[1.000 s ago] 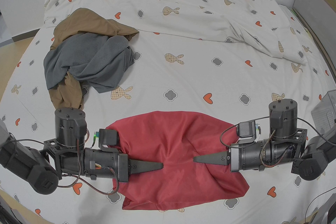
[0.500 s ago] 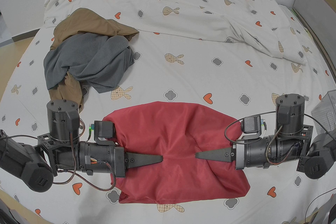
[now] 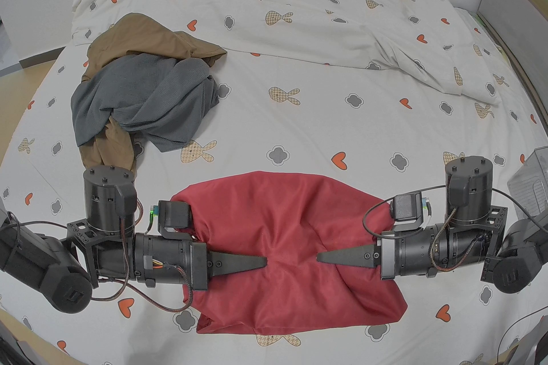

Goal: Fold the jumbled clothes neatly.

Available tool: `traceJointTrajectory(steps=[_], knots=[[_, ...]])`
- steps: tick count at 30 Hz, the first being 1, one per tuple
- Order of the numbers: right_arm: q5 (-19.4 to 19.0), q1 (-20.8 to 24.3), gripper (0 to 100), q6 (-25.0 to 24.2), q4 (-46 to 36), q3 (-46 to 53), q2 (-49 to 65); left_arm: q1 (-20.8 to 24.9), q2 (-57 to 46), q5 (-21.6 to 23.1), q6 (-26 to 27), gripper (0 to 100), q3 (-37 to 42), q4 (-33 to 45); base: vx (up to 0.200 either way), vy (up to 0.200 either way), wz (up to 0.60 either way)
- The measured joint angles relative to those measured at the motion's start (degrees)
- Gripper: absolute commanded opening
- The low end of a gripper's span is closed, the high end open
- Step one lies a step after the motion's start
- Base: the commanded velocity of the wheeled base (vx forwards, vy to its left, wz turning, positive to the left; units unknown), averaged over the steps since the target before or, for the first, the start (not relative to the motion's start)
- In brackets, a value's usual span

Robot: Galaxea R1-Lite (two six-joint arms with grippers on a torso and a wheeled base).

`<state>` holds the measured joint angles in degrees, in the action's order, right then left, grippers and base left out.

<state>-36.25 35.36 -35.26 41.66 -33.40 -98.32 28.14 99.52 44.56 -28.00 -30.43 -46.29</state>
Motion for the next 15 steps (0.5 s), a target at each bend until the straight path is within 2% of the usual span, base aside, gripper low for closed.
traceJointTrajectory(steps=[1,15], knots=[[0.0,0.13,0,0.01,0.0,0.0,-0.05,0.0,0.06,0.0,0.0,0,0.0,0.0,0.0,0.0,0.0],[-0.01,0.4,0,-0.07,0.0,0.17,-0.28,-0.02,0.3,0.0,0.0,0,-0.07,0.01,0.0,-0.2,0.0]])
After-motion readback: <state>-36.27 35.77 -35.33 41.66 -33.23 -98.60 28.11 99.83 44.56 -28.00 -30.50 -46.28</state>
